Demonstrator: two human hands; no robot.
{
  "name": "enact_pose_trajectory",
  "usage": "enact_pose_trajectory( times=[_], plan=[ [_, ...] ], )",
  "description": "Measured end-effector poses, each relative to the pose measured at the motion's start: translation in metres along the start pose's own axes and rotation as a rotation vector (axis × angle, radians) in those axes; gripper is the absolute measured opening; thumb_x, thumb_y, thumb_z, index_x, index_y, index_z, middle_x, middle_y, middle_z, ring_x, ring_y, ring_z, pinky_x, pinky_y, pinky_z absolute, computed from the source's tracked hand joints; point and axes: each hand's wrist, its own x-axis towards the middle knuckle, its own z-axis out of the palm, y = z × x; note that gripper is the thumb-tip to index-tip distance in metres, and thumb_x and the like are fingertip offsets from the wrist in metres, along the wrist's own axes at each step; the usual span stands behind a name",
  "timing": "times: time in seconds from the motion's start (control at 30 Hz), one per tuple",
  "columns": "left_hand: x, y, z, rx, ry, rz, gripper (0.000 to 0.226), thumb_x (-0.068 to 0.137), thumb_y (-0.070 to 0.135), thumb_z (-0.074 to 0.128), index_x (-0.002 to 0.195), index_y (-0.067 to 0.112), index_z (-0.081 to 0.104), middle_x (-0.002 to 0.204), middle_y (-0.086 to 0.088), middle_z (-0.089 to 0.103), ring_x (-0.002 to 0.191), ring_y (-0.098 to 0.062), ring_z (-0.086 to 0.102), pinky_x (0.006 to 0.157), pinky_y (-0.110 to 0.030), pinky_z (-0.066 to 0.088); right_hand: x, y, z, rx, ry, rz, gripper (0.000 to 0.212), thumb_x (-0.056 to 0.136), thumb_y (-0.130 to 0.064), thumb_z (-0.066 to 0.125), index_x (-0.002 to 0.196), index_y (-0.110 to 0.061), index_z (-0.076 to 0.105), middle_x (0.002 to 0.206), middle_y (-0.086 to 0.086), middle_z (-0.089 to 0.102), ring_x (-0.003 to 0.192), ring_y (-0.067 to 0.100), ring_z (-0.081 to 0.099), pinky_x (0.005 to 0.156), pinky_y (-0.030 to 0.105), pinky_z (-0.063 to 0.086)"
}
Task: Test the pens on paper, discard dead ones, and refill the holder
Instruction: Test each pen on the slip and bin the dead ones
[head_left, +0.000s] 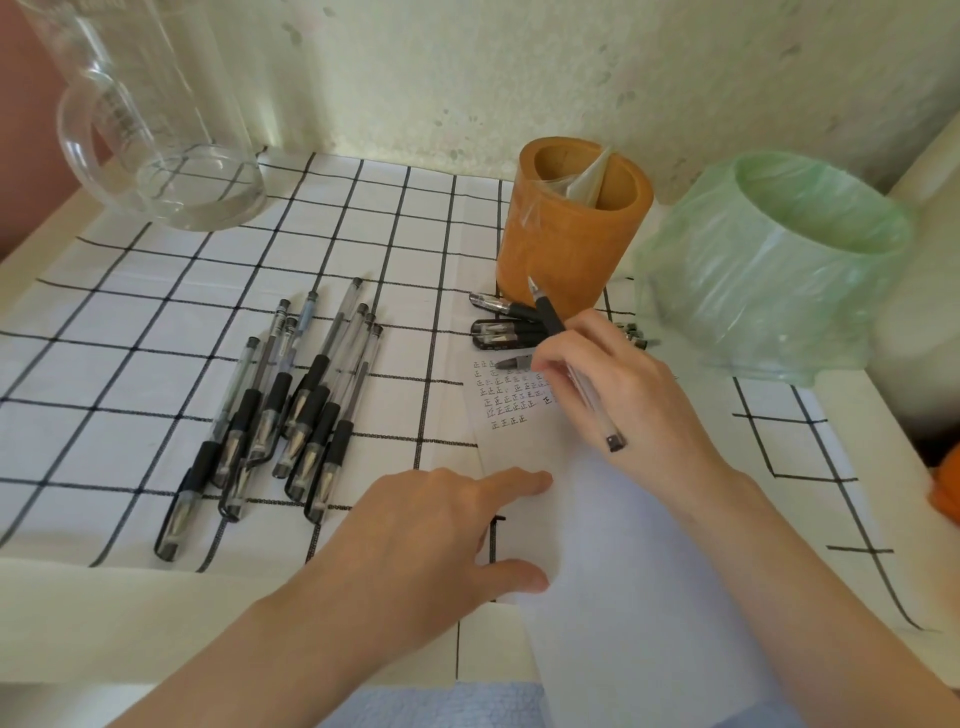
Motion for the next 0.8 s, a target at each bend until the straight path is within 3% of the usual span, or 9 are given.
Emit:
enact_pose_trajectory(
  times=[0.13,0.23,0.3,0.4,0.5,0.57,0.67,0.7,0.8],
  plan=[
    [-0.001,0.001,0.001,0.021,0.01,-0.004,0.071,0.077,0.068,0.048,0.135,0.053,0.01,0.072,0.008,0.052,0.065,-0.008,0.046,0.063,-0.023,0.037,-0.002,-0.018,-0.01,0.604,0.146,0.158,0.029,0.097,-0.016,0.047,0.121,-0.007,0.061,0.1,-0.001,0.069,0.087,0.008,0.068,0.073,0.021,0.053],
    [-0.001,0.001,0.001,0.043,0.014,-0.032,0.081,0.075,0.071,0.047,0.139,0.049,0.001,0.078,0.008,0.053,0.071,-0.011,0.049,0.067,-0.024,0.041,0.001,-0.028,-0.018,0.868,0.26,0.369,0.03,0.099,-0.024,0.044,0.111,-0.008,0.066,0.098,0.005,0.074,0.08,0.014,0.071,0.059,0.022,0.054],
    [-0.001,0.002,0.0,0.052,0.005,-0.044,0.084,0.075,0.072,0.046,0.14,0.047,0.0,0.079,0.009,0.051,0.072,-0.011,0.048,0.066,-0.024,0.039,0.003,-0.027,-0.02,0.989,0.303,0.507,0.04,0.098,-0.03,0.042,0.092,-0.002,0.071,0.079,0.009,0.075,0.067,0.024,0.072,0.046,0.027,0.05],
    [0.0,0.002,0.0,0.051,-0.005,-0.048,0.085,0.074,0.073,0.046,0.141,0.047,0.001,0.08,0.009,0.052,0.073,-0.011,0.047,0.065,-0.023,0.036,0.005,-0.023,-0.017,1.054,0.329,0.692,0.058,0.102,-0.033,0.029,0.072,-0.002,0.068,0.054,0.012,0.065,0.045,0.026,0.059,0.04,0.025,0.04],
    [0.0,0.002,0.0,0.049,-0.009,-0.044,0.085,0.074,0.073,0.046,0.141,0.048,0.001,0.08,0.01,0.051,0.073,-0.01,0.046,0.066,-0.023,0.037,0.004,-0.022,-0.014,1.12,0.322,0.858,0.061,0.102,-0.032,0.027,0.064,-0.008,0.067,0.046,0.012,0.058,0.038,0.022,0.049,0.04,0.026,0.034],
    [0.0,0.002,-0.001,0.051,-0.011,-0.04,0.085,0.074,0.073,0.046,0.141,0.047,0.001,0.08,0.011,0.05,0.073,-0.009,0.046,0.067,-0.022,0.037,0.003,-0.023,-0.013,1.185,0.244,0.897,0.052,0.101,-0.032,0.034,0.071,-0.007,0.068,0.054,0.014,0.064,0.045,0.025,0.06,0.041,0.024,0.037],
    [0.0,0.002,-0.001,0.044,-0.002,-0.045,0.084,0.074,0.072,0.047,0.141,0.048,0.002,0.082,0.011,0.052,0.077,-0.009,0.048,0.071,-0.023,0.04,0.0,-0.025,-0.011,1.169,0.141,0.875,0.02,0.09,-0.023,0.059,0.079,-0.007,0.066,0.063,0.012,0.07,0.06,0.026,0.07,0.039,0.022,0.038],
    [0.0,0.002,-0.001,0.042,0.0,-0.044,0.084,0.074,0.072,0.047,0.141,0.048,0.003,0.083,0.011,0.053,0.078,-0.01,0.05,0.073,-0.023,0.041,0.0,-0.025,-0.01,1.115,0.141,0.862,0.013,0.084,-0.018,0.067,0.077,-0.008,0.064,0.06,0.009,0.069,0.056,0.023,0.069,0.038,0.021,0.036],
    [0.0,0.003,-0.001,0.038,0.0,-0.039,0.083,0.075,0.071,0.048,0.141,0.048,0.003,0.085,0.009,0.055,0.08,-0.011,0.052,0.072,-0.024,0.041,0.0,-0.024,-0.002,0.941,0.182,0.826,0.023,0.075,-0.009,0.077,0.07,-0.009,0.054,0.046,-0.004,0.058,0.038,0.009,0.049,0.038,0.018,0.034]
  ],
)
